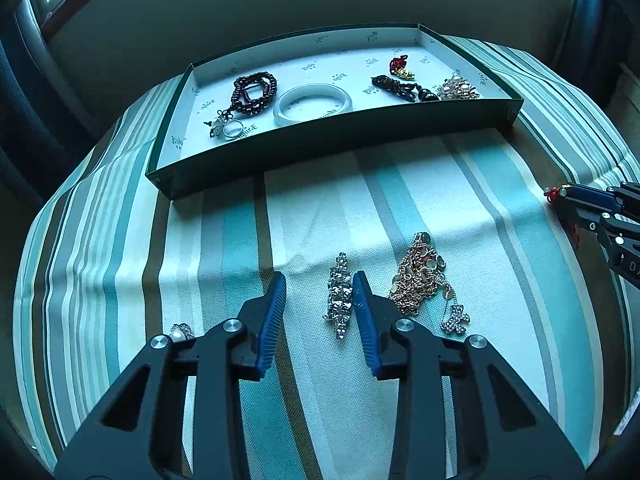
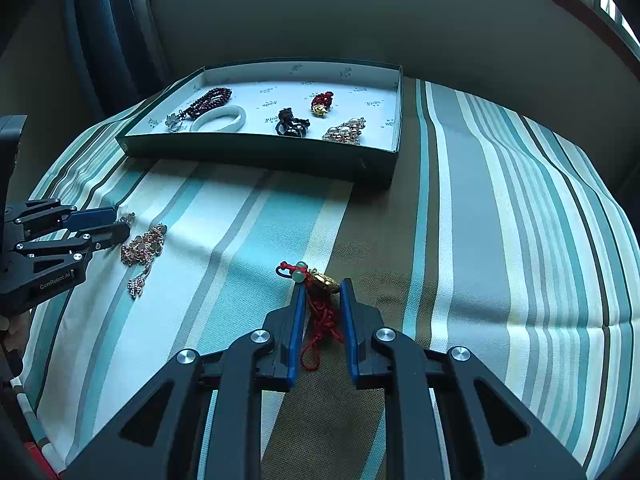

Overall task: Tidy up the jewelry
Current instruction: 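Grasp the long rhinestone brooch with the left gripper while the right gripper holds the charm, then carry the brooch and charm over the tray with both grippers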

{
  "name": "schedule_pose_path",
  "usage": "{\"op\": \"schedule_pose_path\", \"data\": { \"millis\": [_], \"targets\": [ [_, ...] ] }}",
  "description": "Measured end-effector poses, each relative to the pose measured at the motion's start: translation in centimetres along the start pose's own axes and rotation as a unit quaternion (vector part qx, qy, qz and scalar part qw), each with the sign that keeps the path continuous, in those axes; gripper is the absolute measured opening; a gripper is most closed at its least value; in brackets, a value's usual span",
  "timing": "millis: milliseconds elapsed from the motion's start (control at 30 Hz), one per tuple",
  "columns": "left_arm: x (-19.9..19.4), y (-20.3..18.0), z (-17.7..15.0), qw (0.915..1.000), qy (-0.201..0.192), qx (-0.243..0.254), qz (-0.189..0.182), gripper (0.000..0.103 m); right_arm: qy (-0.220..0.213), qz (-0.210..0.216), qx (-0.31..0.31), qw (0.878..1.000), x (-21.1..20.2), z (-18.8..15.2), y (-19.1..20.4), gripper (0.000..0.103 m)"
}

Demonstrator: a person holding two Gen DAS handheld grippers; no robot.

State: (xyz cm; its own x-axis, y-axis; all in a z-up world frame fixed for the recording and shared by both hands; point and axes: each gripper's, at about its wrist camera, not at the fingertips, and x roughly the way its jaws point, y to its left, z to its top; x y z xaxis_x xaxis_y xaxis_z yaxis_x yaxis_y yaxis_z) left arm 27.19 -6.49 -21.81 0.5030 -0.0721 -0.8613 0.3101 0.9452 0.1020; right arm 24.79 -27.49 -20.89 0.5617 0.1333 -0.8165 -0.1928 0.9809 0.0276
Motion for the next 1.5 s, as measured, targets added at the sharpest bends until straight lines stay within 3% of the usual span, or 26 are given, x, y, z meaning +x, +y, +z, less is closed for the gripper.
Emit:
{"op": "schedule_pose_path", "data": {
  "millis": [333,1500],
  "targets": [
    [0.0,-0.3,0.1,0.9997,-0.002,0.013,-0.019,0.013,0.002,0.001,0.000,1.000,0.0,-0.1,0.0,0.018],
    [-1.2,1.1,-0.4,0.9999,-0.013,-0.003,0.000,0.012,0.000,-0.006,-0.008,1.000,-0.7,0.4,0.9,0.018]
  ]
}}
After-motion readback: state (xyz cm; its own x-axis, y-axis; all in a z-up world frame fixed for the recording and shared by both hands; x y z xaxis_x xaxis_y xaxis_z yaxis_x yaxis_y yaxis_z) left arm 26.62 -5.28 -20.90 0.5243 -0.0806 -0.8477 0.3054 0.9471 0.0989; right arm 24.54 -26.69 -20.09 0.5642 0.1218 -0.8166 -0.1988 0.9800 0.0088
